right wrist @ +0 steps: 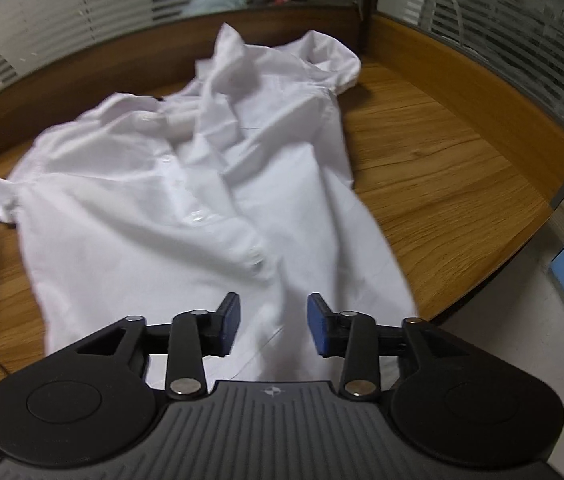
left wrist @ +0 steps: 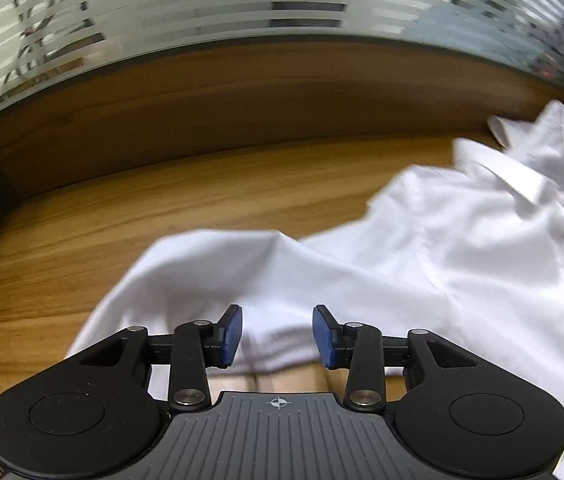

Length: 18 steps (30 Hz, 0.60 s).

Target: Fold clothes

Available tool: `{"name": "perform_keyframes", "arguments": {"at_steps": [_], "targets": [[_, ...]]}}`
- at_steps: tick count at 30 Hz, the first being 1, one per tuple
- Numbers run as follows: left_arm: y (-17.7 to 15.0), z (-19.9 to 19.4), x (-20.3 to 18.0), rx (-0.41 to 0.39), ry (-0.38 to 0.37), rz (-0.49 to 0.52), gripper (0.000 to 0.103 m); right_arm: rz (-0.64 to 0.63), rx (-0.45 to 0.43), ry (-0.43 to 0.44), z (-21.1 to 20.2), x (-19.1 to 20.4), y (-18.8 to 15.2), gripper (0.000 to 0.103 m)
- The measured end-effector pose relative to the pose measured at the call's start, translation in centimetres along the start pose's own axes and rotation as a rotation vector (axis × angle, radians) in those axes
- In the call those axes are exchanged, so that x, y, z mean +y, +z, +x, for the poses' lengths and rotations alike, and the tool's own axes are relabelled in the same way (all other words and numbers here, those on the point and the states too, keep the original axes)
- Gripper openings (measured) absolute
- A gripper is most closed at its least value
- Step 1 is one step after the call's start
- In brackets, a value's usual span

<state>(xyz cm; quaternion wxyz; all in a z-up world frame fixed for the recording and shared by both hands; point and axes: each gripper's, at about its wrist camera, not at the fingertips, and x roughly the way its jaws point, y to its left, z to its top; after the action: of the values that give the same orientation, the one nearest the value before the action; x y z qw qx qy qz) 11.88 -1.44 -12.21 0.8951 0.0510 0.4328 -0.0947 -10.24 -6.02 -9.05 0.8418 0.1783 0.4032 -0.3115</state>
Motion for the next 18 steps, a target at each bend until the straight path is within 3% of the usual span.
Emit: {"name": "perform_keyframes", "arguments": {"at_steps": [12,18], "targets": [[-2.6,-2.0,-5.2,0.011,-0.111,0.162,0.046,-0.033,0.101,0.178,-0.2,5.2,-6.9,0.048],[-2.6,-2.4,-6.5,0.009,-0.121,0.211,0.05,-0.057,0.117,0.198,1.4,7.4,-8.1,0.056]]}}
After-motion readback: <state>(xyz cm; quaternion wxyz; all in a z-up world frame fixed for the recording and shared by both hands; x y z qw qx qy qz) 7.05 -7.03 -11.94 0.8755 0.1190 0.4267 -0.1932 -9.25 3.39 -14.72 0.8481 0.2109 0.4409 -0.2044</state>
